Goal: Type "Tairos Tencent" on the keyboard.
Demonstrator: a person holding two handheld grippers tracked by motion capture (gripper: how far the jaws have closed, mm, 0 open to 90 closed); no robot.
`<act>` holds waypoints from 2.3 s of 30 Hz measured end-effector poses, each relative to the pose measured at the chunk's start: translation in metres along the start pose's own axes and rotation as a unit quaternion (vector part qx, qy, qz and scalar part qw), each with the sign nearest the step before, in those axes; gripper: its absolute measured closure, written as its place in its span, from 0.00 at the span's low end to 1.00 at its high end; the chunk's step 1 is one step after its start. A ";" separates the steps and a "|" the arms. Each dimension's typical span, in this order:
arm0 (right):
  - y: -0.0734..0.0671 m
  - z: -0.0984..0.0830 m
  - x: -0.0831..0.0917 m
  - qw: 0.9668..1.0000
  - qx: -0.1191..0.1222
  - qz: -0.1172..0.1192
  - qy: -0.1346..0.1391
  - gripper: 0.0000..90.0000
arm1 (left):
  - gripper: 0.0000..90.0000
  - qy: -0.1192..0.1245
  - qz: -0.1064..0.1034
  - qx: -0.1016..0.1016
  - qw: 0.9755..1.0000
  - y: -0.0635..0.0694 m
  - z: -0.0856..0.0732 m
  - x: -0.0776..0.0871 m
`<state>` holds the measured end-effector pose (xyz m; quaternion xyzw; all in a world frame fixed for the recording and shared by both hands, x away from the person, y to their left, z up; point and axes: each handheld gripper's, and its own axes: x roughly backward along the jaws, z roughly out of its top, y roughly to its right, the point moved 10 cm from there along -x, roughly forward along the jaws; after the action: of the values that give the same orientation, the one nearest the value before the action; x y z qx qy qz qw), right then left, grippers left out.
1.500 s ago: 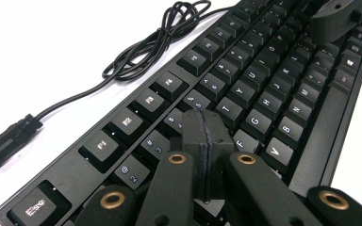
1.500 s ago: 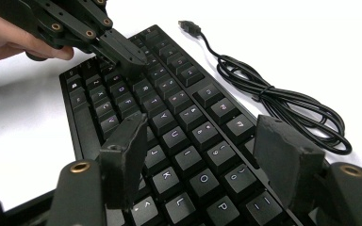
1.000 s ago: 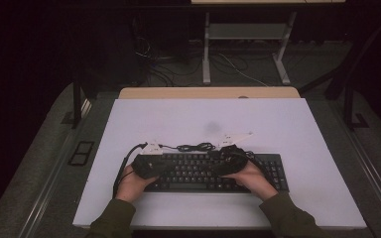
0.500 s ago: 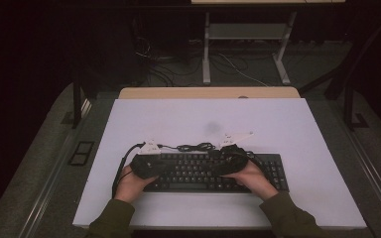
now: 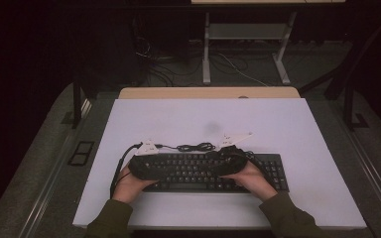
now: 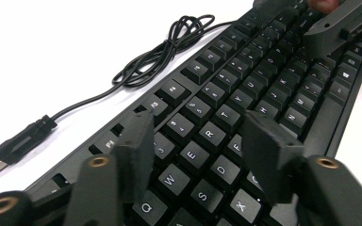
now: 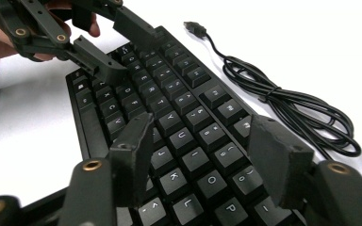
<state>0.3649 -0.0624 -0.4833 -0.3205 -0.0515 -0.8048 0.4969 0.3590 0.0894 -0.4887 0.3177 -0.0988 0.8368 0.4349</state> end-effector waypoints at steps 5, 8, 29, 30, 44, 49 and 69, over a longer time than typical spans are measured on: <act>-0.004 0.000 -0.001 1.000 0.001 0.008 -0.002 0.54 | 0.37 -0.003 -0.003 0.007 1.000 0.000 -0.003 -0.001; -0.007 0.000 -0.002 1.000 0.003 0.015 0.000 0.58 | 0.33 -0.001 -0.002 0.009 1.000 0.000 -0.002 -0.001; -0.030 -0.006 -0.015 0.998 0.025 0.051 -0.019 0.90 | 0.29 0.001 0.001 0.007 1.000 0.001 -0.003 0.000; -0.031 -0.007 -0.016 0.998 0.027 0.052 -0.020 0.92 | 0.29 0.001 0.001 0.006 1.000 0.001 -0.003 0.000; -0.038 -0.015 -0.024 0.996 0.040 0.059 -0.045 0.99 | 0.29 0.006 -0.001 0.007 1.000 0.002 -0.002 0.000; -0.039 -0.016 -0.025 0.996 0.042 0.060 -0.048 0.99 | 0.29 0.005 -0.001 0.007 1.000 0.002 -0.002 0.000; -0.039 -0.019 -0.029 0.996 0.041 0.050 -0.058 0.99 | 0.29 0.007 0.002 0.005 1.000 0.001 -0.001 0.001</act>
<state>0.3326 -0.0285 -0.5053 -0.3486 -0.0968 -0.7559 0.5456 0.3574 0.0897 -0.4892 0.3141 -0.0918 0.8402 0.4324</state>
